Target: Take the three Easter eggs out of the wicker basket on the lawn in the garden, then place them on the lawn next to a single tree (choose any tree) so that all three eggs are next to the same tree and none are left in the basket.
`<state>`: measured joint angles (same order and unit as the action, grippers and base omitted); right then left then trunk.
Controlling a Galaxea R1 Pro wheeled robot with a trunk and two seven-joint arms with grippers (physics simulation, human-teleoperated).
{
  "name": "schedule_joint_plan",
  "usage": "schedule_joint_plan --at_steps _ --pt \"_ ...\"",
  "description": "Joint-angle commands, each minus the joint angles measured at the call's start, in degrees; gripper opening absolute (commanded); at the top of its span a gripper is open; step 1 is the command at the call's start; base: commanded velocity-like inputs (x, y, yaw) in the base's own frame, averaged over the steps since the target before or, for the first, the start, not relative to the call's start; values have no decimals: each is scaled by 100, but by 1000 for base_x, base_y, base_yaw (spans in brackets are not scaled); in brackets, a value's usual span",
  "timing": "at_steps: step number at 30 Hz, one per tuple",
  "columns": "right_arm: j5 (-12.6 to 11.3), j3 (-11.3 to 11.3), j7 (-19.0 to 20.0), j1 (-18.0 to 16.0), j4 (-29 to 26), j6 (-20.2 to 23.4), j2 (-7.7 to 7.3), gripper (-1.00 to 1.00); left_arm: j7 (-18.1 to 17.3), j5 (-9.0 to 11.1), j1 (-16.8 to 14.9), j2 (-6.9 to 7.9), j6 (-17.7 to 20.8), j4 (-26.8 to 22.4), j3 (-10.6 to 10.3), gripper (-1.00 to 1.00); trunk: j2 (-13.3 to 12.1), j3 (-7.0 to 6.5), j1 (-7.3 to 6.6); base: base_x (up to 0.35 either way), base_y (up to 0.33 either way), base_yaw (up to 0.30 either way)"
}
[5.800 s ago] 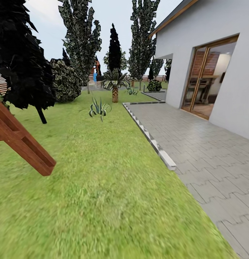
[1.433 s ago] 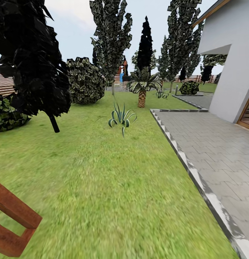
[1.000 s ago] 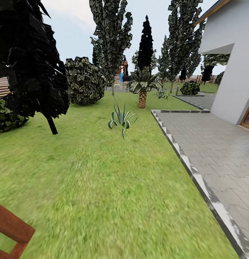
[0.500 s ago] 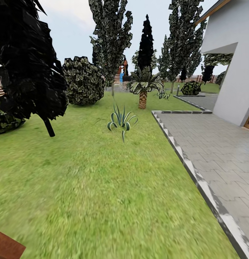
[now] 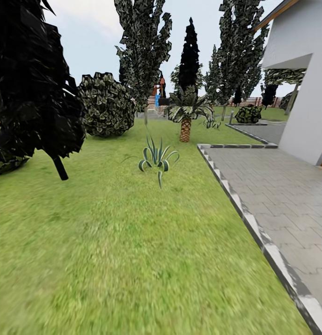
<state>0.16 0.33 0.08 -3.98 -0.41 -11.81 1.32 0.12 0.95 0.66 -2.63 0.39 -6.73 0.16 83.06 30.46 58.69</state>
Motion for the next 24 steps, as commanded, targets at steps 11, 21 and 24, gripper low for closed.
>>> schedule_joint_plan --at_steps 11,21,24 --pt "8 -5 1 -2 13 -23 5 100 -18 12 4 -1 5 -13 2 100 2 4 3 334 83 0" --pt "18 2 1 0 30 -26 9 100 -7 10 4 -1 5 -13 2 100 2 4 3 333 105 0" --pt "18 2 1 -1 31 -36 9 100 1 10 4 -1 5 -13 2 100 2 4 3 334 113 0"
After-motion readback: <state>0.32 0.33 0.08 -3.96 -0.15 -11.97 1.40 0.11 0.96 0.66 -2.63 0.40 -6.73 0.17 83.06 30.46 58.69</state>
